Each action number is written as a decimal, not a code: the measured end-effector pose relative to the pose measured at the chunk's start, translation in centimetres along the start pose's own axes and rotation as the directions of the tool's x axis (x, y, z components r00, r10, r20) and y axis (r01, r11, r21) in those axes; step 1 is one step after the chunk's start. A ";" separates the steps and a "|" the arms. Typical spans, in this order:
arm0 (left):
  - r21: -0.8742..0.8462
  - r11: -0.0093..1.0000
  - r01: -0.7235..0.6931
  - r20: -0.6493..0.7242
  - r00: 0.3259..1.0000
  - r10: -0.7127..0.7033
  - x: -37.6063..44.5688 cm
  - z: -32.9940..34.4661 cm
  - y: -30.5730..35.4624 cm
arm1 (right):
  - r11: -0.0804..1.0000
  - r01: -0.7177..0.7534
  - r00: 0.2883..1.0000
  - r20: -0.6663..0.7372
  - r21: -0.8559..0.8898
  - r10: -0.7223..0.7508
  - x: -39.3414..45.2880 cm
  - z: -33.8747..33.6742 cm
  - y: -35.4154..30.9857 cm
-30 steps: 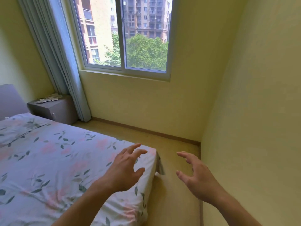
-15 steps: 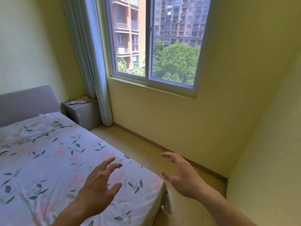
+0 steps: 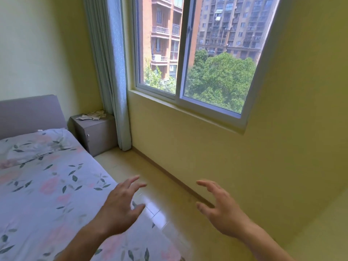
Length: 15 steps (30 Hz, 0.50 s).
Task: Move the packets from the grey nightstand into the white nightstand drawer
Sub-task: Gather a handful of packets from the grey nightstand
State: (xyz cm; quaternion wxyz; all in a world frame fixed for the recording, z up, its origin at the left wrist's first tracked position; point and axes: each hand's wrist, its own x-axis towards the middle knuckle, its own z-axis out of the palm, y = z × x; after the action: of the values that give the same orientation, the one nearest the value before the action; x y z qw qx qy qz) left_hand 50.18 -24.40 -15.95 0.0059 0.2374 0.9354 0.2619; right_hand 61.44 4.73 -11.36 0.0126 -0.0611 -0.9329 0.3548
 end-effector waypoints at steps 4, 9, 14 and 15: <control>-0.022 0.998 -0.067 0.015 0.998 0.067 8.3 1.8 3.7 | 0.999 -0.034 0.999 -0.039 0.030 0.035 5.7 -3.7 4.0; 0.003 0.997 -0.076 0.040 0.996 0.076 17.7 4.5 6.5 | 1.000 -0.007 1.000 -0.022 0.024 0.008 14.4 -6.7 8.6; 0.025 1.000 0.017 0.025 1.000 -0.018 25.7 7.5 6.6 | 0.997 0.061 0.997 0.047 0.039 -0.063 24.0 -8.8 12.7; 0.032 0.998 0.045 0.016 0.999 -0.045 27.6 8.2 6.5 | 0.996 0.076 0.995 0.063 0.037 -0.078 26.2 -9.4 13.7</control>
State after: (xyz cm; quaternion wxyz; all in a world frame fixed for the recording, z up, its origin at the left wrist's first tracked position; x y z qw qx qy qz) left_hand 29.71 -3.22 -16.73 0.0158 0.2185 0.9444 0.2450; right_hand 37.54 24.33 -13.90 -0.0030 -0.0132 -0.9281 0.3720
